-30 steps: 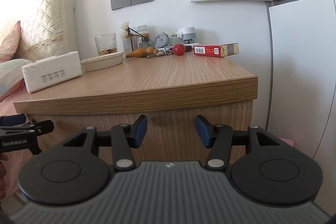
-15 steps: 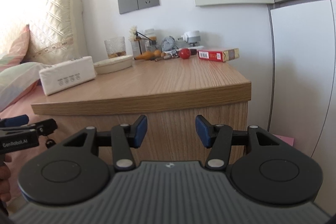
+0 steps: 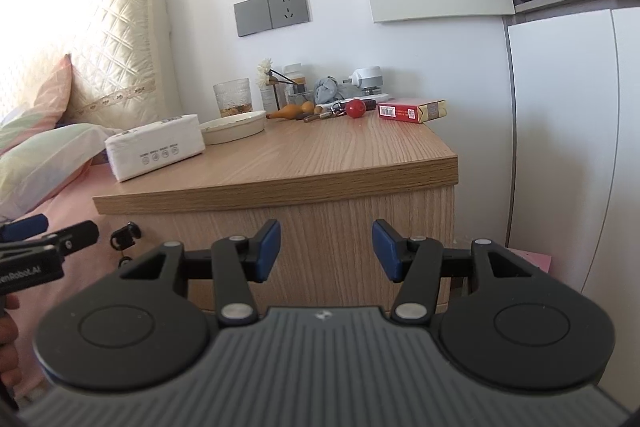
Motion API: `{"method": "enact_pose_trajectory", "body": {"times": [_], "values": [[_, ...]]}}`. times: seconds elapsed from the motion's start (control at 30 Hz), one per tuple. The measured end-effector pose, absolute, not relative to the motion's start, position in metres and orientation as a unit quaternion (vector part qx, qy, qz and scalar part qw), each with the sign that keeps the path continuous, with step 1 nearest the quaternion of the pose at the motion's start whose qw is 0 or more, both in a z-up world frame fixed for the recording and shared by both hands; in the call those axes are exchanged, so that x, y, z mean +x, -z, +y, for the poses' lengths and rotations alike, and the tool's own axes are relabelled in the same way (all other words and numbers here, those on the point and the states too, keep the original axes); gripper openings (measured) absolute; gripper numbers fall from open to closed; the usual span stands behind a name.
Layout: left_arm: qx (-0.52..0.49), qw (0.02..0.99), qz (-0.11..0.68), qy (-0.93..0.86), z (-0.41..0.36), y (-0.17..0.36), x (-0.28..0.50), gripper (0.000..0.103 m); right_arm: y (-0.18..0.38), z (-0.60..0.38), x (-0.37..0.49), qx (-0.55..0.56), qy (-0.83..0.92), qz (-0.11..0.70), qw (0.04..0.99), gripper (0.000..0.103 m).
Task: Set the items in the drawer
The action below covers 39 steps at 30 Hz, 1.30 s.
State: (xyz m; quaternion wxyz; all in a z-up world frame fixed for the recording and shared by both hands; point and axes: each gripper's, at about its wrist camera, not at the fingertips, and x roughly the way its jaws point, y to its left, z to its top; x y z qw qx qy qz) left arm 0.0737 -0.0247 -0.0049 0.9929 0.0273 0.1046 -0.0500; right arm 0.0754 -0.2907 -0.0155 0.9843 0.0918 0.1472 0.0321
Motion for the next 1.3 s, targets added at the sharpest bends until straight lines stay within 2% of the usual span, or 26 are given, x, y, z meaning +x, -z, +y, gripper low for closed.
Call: {"method": "enact_pose_trajectory", "body": {"times": [0.2,0.3,0.6,0.9,1.07,1.17,1.23,1.3], "values": [[0.029,0.993,0.097,0.052,-0.020,0.002,0.051,0.095,0.015,-0.279,0.052,0.084,-0.049,0.145,0.985,0.055],[0.035,0.994,0.089,0.047,-0.019,0.003,0.039,0.100,0.015,-0.273,0.039,0.083,-0.059,0.138,0.985,0.055],[0.013,0.996,0.085,0.037,-0.003,0.008,0.010,0.103,0.014,-0.270,0.006,0.096,-0.060,0.102,0.988,0.055],[0.005,0.995,0.085,0.050,0.002,0.012,-0.002,0.103,0.020,-0.263,-0.008,0.077,-0.051,0.090,0.992,0.055],[0.013,0.994,0.091,0.059,-0.001,0.015,-0.002,0.103,0.023,-0.260,-0.002,0.072,-0.050,0.092,0.992,0.059],[0.012,0.994,0.091,0.059,-0.002,0.017,-0.002,0.103,0.024,-0.259,0.000,0.072,-0.045,0.096,0.992,0.067],[0.013,0.994,0.090,0.058,-0.002,0.017,-0.003,0.103,0.025,-0.259,0.001,0.072,-0.043,0.097,0.992,0.085],[0.015,0.994,0.091,0.058,-0.003,0.017,-0.002,0.103,0.025,-0.259,0.001,0.074,-0.045,0.096,0.992,0.089]]}}
